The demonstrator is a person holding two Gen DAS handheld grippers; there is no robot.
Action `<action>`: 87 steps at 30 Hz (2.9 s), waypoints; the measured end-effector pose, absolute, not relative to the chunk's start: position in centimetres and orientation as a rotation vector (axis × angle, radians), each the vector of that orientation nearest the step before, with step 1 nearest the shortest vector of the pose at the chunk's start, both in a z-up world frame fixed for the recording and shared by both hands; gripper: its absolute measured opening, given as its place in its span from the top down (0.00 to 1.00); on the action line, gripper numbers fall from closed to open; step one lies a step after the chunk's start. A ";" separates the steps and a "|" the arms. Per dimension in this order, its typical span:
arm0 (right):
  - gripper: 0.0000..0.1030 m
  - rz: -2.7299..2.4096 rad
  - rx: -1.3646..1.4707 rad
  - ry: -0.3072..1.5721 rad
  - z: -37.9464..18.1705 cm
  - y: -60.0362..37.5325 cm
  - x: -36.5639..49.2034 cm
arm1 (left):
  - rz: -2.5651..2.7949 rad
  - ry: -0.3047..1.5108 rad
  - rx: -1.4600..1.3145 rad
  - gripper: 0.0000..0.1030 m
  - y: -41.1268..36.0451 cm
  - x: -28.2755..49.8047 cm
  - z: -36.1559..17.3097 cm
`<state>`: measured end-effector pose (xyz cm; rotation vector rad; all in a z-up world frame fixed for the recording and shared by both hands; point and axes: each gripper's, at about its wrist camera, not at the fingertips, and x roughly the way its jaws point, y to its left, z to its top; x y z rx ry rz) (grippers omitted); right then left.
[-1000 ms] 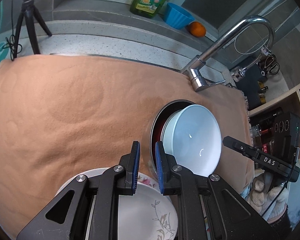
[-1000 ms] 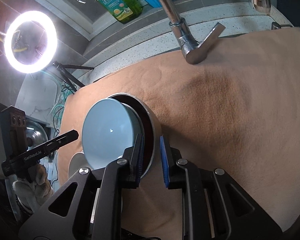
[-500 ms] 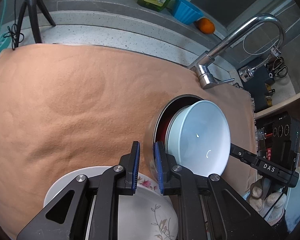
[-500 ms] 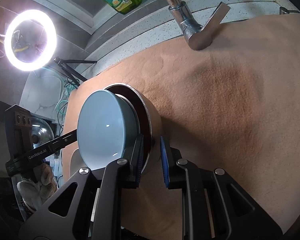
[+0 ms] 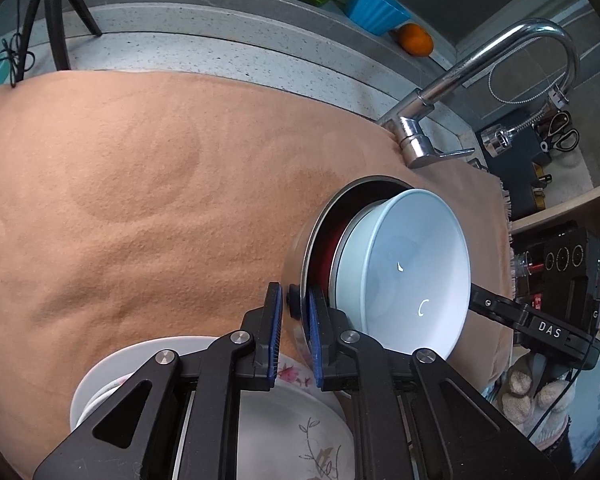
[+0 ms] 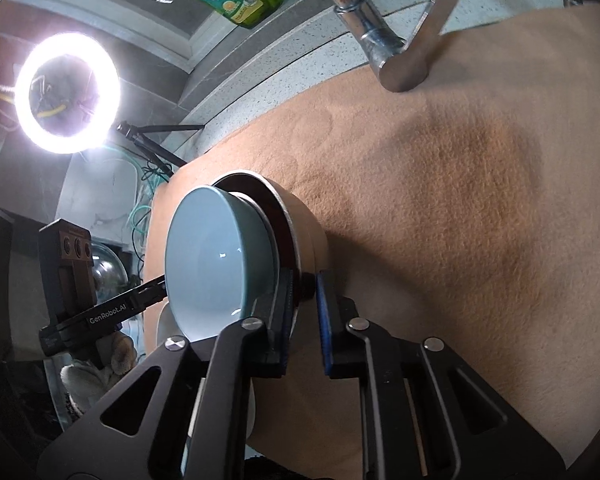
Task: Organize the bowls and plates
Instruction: 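Carry the nested bowl stack with the right gripper onto the plate stack, then set the bowl stack down on the plates and open the right gripper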
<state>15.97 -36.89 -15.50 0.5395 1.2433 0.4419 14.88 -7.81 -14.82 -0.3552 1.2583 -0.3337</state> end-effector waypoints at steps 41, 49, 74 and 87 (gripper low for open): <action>0.87 0.418 0.485 1.163 -9.1 -33.7 13.4 | -0.397 1.182 -0.275 0.91 -6.2 12.1 -10.0; 0.87 0.449 0.477 1.157 -8.0 -31.1 11.2 | -0.379 1.161 -0.275 0.91 -3.8 9.7 -8.7; 0.87 0.446 0.467 1.256 -10.8 -24.9 4.6 | -0.344 1.216 -0.291 0.90 1.5 3.3 -10.4; 0.88 0.446 0.461 1.284 -11.8 -24.6 4.2 | -0.324 1.236 -0.286 0.90 1.6 2.9 -11.2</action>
